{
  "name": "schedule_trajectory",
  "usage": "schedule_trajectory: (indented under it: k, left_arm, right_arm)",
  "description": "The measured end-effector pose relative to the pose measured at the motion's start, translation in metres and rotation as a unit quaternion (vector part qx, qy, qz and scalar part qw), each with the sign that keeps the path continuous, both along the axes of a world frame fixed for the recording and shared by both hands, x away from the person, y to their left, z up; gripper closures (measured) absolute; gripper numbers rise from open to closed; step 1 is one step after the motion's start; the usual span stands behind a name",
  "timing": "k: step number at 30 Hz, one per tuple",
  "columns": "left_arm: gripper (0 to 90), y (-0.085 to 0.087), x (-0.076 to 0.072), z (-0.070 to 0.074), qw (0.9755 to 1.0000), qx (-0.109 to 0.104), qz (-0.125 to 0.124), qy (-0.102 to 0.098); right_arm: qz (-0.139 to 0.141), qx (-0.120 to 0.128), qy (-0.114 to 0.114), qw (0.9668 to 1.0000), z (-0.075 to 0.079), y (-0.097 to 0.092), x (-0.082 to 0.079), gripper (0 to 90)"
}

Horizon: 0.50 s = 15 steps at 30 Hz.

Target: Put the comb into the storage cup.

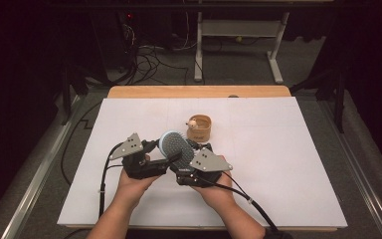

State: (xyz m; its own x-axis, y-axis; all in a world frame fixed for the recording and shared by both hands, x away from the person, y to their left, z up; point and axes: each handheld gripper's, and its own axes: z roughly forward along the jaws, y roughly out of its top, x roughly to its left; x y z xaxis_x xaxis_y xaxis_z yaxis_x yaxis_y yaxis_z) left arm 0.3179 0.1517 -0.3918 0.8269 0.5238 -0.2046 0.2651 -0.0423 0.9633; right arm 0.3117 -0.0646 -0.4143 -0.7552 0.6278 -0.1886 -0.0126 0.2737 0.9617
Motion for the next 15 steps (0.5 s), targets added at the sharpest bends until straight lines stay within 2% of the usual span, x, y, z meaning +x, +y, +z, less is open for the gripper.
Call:
schedule_trajectory:
  k: [15]
  left_arm:
    - [44.3,0.0021,0.0012,-0.0019,0.9996,-0.022,-0.003,0.017]
  right_arm:
    - [-0.008,-0.012,-0.011,0.9998,-0.0003,0.0020,-0.0018,20.6]
